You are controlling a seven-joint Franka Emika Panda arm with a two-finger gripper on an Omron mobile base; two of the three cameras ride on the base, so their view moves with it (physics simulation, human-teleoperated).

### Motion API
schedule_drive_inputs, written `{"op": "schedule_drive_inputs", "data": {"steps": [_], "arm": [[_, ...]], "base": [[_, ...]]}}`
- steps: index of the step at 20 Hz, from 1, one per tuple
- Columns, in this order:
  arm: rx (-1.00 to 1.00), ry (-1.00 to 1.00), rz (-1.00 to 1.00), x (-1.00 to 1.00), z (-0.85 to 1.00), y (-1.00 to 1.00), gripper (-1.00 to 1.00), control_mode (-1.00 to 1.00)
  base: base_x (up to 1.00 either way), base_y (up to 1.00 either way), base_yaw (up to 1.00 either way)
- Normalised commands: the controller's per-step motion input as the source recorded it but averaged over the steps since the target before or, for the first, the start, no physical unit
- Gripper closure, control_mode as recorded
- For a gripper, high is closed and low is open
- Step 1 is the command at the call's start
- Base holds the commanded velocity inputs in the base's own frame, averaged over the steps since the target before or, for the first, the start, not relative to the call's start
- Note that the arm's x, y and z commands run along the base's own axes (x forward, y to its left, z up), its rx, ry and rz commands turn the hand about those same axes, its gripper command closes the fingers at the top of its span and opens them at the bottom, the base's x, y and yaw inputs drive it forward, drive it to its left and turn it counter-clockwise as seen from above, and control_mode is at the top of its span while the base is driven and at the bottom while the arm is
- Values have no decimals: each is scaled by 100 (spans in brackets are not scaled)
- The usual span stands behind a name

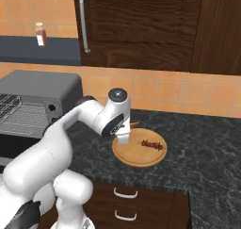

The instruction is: Pick up the kebab skewer and baguette bread, and place them inside the toaster oven. Close the toaster oven door and start by setting the timer.

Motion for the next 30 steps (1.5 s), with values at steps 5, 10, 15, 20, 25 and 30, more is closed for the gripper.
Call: {"op": "schedule_drive_inputs", "data": {"steps": [5,10,15,20,25,30], "arm": [[0,-1,-13,-93,60,32,100,-100],[0,-7,-10,-82,66,47,100,-100],[0,-8,-5,-64,58,66,100,-100],[0,-3,0,-45,41,62,100,-100],[0,-3,0,-49,26,81,100,-100],[0,0,0,-23,2,88,100,-100]], "base": [[0,0,0],[0,0,0],[0,0,0],[0,0,0],[0,0,0],[0,0,0]]}}
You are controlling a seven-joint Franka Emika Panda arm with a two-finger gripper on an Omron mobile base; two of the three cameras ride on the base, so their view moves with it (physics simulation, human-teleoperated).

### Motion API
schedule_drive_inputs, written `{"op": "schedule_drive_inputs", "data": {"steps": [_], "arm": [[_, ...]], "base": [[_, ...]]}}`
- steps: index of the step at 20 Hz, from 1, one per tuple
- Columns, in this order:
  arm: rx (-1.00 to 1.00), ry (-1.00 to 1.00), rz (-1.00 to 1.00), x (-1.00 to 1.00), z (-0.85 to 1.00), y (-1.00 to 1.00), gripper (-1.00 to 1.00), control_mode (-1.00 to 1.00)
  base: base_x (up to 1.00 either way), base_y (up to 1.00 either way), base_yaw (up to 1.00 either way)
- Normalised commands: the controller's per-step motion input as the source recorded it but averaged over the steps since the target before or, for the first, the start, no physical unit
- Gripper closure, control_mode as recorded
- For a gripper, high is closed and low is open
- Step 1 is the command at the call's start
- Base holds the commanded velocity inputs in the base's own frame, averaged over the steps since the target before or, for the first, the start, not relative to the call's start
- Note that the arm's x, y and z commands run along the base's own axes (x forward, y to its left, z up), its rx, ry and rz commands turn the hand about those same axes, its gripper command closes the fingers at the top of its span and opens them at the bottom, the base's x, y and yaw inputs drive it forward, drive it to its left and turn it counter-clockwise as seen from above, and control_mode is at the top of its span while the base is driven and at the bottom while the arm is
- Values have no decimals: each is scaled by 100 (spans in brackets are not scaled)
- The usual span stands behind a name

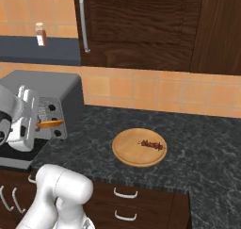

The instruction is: Pick up the kebab skewer and baguette bread, and place them inside the toaster oven. Close the toaster oven door and start by setting the timer.

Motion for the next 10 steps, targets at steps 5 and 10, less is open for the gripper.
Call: {"op": "schedule_drive_inputs", "data": {"steps": [5,10], "arm": [[0,-2,0,-12,-16,98,100,-100],[0,-9,0,27,-28,100,100,-100]], "base": [[0,0,0],[0,0,0]]}}
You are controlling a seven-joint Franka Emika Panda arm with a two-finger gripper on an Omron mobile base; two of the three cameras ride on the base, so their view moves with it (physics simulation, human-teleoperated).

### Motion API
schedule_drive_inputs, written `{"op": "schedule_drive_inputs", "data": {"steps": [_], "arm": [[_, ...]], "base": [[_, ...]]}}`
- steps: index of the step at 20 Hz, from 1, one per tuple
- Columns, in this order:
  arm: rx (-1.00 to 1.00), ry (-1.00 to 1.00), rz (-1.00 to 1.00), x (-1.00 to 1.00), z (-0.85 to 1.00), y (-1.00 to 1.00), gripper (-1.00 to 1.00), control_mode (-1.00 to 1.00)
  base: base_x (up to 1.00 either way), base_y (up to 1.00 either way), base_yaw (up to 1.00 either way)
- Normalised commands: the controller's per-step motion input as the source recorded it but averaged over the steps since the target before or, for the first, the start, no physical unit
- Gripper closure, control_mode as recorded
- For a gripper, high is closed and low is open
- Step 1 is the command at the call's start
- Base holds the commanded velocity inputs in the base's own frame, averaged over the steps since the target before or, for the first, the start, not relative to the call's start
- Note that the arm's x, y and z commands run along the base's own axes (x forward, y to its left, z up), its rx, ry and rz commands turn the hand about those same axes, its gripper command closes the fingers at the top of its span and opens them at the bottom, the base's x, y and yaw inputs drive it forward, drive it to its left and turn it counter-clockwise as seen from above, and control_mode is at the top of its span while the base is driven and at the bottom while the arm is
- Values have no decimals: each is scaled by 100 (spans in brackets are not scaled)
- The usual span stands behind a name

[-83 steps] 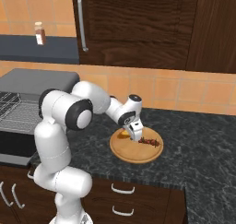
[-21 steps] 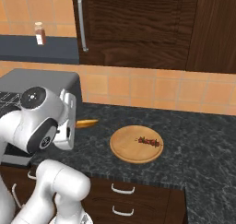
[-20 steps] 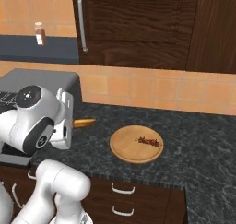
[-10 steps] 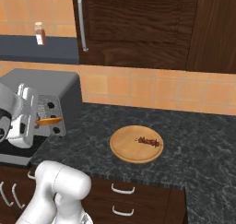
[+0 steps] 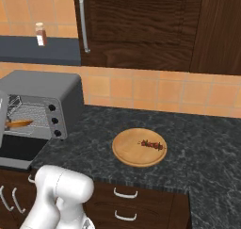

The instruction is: Pick up the kebab skewer and baguette bread, and place them inside the toaster oven. Close the toaster oven door and start by setting the timer.

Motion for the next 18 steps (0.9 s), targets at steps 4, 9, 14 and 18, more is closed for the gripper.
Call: {"op": "schedule_drive_inputs", "data": {"steps": [4,9,14,18], "arm": [[0,-5,0,31,-16,100,100,-100],[3,-6,0,56,-13,87,100,-100],[6,-2,0,69,-36,48,100,-100],[6,-2,0,72,-49,34,100,-100]], "base": [[0,0,0],[0,0,0],[0,0,0],[0,0,0]]}}
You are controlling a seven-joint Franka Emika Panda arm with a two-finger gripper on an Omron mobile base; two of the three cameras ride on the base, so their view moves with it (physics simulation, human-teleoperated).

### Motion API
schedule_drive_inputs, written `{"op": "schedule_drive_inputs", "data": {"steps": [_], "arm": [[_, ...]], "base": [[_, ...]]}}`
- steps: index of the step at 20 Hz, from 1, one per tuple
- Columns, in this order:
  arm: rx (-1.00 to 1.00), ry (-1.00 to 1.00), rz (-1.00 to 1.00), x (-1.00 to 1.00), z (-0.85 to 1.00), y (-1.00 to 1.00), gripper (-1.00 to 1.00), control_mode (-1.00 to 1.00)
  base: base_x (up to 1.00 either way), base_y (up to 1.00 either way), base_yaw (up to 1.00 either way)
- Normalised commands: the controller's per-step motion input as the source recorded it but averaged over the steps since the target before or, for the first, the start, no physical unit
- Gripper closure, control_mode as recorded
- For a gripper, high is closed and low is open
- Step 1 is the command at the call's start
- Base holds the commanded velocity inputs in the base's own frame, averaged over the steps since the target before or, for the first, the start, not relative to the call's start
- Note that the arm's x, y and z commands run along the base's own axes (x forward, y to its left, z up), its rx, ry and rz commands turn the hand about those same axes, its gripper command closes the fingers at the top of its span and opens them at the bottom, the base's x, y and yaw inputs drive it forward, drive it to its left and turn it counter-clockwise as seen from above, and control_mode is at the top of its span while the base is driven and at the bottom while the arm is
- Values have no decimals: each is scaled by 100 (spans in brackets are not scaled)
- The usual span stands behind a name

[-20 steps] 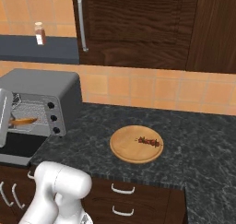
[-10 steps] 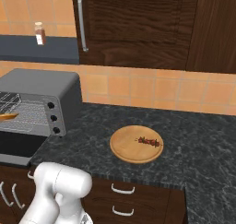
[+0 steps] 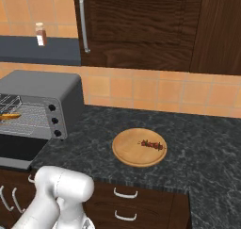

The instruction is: Pick up the kebab skewer and baguette bread, and place them inside the toaster oven. Close the toaster oven door and start by setting the timer.

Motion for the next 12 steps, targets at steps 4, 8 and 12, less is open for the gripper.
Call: {"op": "schedule_drive_inputs", "data": {"steps": [4,8,12], "arm": [[6,0,0,76,-15,17,100,-100],[2,0,0,56,-12,6,100,-100],[0,0,0,45,-15,1,100,-100]], "base": [[0,0,0],[0,0,0],[0,0,0]]}}
